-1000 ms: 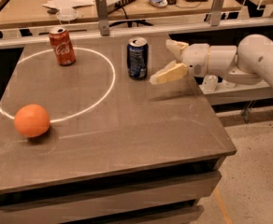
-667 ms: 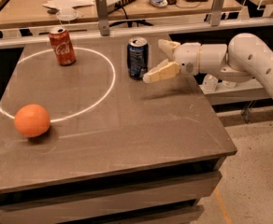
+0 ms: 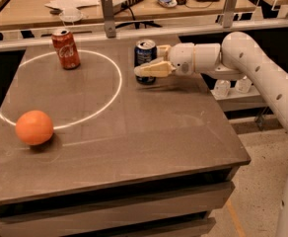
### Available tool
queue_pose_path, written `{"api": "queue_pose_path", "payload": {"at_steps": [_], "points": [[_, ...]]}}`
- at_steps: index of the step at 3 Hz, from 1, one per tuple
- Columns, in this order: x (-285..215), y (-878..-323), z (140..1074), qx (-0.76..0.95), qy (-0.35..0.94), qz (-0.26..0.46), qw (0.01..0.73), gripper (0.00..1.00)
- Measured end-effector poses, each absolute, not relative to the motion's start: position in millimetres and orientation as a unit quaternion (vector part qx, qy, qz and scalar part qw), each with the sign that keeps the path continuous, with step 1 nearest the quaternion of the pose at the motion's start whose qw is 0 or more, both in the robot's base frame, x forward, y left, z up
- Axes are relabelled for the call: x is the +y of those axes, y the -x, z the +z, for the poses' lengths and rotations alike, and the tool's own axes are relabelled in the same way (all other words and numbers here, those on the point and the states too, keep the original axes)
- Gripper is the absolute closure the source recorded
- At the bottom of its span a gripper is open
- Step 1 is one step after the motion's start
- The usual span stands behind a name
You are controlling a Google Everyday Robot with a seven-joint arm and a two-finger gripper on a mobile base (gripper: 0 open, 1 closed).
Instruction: Knock pepsi can over
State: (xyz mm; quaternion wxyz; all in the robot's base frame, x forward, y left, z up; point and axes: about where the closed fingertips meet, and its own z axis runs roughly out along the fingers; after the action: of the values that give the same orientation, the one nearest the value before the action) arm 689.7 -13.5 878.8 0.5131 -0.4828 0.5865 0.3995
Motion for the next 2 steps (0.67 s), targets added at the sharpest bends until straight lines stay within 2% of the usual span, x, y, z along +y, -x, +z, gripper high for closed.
{"api": "queue_pose_path", "payload": {"at_steps": [1, 2], "points": [[-5.0, -694.6, 883.8, 0.565, 0.501, 0.400, 0.519, 0.63], [-3.5, -689.6, 891.7, 0.549, 0.561, 0.322, 0.530, 0.85]]}}
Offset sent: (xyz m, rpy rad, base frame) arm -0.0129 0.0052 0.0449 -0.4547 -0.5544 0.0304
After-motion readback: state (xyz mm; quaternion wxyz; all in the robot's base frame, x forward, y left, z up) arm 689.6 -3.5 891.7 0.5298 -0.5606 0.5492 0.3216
